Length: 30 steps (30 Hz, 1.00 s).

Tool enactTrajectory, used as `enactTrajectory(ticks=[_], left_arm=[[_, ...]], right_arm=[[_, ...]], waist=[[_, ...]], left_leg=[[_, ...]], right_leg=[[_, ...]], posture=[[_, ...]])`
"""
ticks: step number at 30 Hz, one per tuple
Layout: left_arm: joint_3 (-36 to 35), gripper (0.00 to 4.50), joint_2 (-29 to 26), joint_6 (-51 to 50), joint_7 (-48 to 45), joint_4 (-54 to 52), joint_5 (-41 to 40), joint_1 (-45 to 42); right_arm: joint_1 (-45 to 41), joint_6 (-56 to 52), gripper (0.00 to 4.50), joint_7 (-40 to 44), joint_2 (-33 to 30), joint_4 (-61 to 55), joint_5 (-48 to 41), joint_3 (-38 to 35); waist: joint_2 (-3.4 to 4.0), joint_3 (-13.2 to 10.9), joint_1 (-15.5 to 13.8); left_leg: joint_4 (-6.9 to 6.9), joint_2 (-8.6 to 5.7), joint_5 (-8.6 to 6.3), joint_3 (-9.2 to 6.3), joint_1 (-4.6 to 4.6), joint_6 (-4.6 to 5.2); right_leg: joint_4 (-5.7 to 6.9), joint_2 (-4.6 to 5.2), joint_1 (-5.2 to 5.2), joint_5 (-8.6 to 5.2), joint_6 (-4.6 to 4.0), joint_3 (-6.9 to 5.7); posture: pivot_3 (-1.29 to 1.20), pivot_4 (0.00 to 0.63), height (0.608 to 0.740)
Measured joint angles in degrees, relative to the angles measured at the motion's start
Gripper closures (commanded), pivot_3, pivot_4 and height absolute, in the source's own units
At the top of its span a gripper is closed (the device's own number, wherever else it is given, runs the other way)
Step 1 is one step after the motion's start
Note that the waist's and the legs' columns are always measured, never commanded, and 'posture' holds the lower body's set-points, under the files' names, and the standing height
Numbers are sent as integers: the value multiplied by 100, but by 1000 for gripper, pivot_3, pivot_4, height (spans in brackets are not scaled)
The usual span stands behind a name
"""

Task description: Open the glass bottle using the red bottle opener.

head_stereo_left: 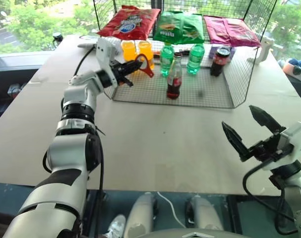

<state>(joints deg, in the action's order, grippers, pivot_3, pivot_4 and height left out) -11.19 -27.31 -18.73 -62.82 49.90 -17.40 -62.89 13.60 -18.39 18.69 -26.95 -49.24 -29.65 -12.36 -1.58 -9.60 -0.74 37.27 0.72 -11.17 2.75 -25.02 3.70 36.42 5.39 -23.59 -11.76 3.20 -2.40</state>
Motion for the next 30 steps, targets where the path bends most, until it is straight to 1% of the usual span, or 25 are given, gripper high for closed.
enactTrajectory(ticks=[2, 4, 7, 9, 11, 12, 14, 16, 18, 20, 21, 22, 23, 25, 28, 30], left_arm=[[1, 4467, 55, -825, -107, -791, -362, 345], [-33, 4467, 179, -1769, 49, -1719, -834, 684], [-252, 4467, 399, -2932, 598, -2819, -1529, 994], [-560, 4467, 649, -3743, 1220, -3497, -2057, 1107], [-737, 4467, 887, -4335, 1793, -3820, -2390, 1112], [-768, 4467, 930, -4437, 1898, -3853, -2436, 1111], [-1112, 4467, 1319, -5041, 2708, -4017, -2652, 1101], [-1497, 4467, 1840, -5629, 3591, -4042, -2861, 1061], [-1791, 4467, 2229, -5960, 4227, -4025, -2911, 946], [-2204, 4467, 2696, -6290, 4996, -4010, -2990, 726], [-2340, 4467, 2835, -6380, 5224, -3998, -3025, 645], [-2391, 4467, 2872, -6406, 5288, -3994, -3034, 622], [-2720, 4467, 3116, -6547, 5739, -3929, -3120, 463], [-3149, 4467, 3401, -6628, 6241, -3800, -3231, 309], [-3492, 4467, 3533, -6722, 6860, -3674, -3361, 248], [-3632, 4467, 3538, -6724, 7083, -3666, -3458, 243]], right_arm=[[-229, -479, 0, -151, -285, -119, 39, 163], [-667, -1201, 0, -395, -618, -358, 110, 352], [-1434, -1982, 0, -613, -881, -460, 141, 605], [-2070, -2246, 0, -600, -1088, -361, 333, 1024], [-2498, -2276, 0, -599, -1392, -223, 864, 1491], [-2570, -2278, 0, -601, -1464, -182, 978, 1593], [-2921, -2215, 0, -694, -1989, 88, 2058, 2379], [-3227, -2061, 0, -780, -2317, 486, 3320, 3185], [-3436, -1988, 0, -809, -2358, 651, 4121, 3659], [-3669, -1926, 0, -804, -2329, 795, 5044, 4091], [-3710, -1912, 0, -797, -2273, 836, 5299, 4173], [-3718, -1907, 0, -795, -2252, 852, 5368, 4192], [-3760, -1895, 0, -763, -2129, 1019, 5823, 4336], [-3861, -1881, 0, -651, -1865, 1325, 6277, 4474], [-3976, -1868, 0, -462, -1437, 1627, 6854, 4556], [-3987, -1864, 0, -369, -1330, 1762, 7089, 4556]], waist=[[1, -1, 14], [1, -1, 12], [1, -1, 4], [1, -1, 1], [1, -1, -19], [1, -1, -19], [1, -1, -12], [-6, -3, -15], [-12, -6, -8], [-12, -6, -7], [-12, -6, -7], [-12, -6, -6], [-12, -6, 6], [-12, -6, 3], [-13, -7, 11], [-13, -7, -2]], left_leg=[[3, 4, 0, 2, 0, 0], [9, 7, 0, -1, 1, 0], [14, 8, 0, -3, 2, 0], [14, 6, 0, -2, 5, 0], [16, -2, 0, -5, 4, 0], [16, -4, 1, -5, 4, 0], [16, -11, 1, -3, 5, 1], [17, -14, 1, -3, 2, 1], [18, -15, 2, -4, -2, -1], [17, -16, 3, -5, -2, -2], [17, -16, 3, -6, -2, -3], [17, -16, 3, -6, -2, -4], [16, -16, 4, -4, 0, -5], [16, -19, 4, -4, 1, -5], [15, -24, 14, -5, 2, -22], [14, -26, 17, -6, 1, -27]], right_leg=[[8, 2, -3, 0, -2, 6], [13, 3, -3, -1, -2, 6], [19, 3, -3, -1, -2, 6], [19, 3, -2, -1, -2, 7], [19, 4, 0, -3, 1, 5], [19, 5, 0, -3, 1, 5], [18, 10, 0, -11, 15, 10], [18, 11, 0, -13, 19, 8], [19, 7, -5, -14, 24, 8], [20, 5, -5, -4, 48, 8], [20, 4, -4, -5, 49, 8], [20, 4, -4, -5, 50, 8], [20, 4, -4, -5, 51, 10], [20, 4, -4, -5, 52, 9], [21, 2, -4, -5, 51, 10], [21, 2, -3, -4, 50, 9]], posture=[[0, 150, 740], [0, 150, 740], [0, 150, 740], [0, 150, 740], [0, 150, 740], [0, 150, 740], [0, 150, 740], [0, 150, 740], [0, 150, 740], [0, 150, 740], [0, 150, 740], [0, 150, 740], [0, 150, 740], [0, 150, 740], [0, 150, 740], [0, 150, 740]])
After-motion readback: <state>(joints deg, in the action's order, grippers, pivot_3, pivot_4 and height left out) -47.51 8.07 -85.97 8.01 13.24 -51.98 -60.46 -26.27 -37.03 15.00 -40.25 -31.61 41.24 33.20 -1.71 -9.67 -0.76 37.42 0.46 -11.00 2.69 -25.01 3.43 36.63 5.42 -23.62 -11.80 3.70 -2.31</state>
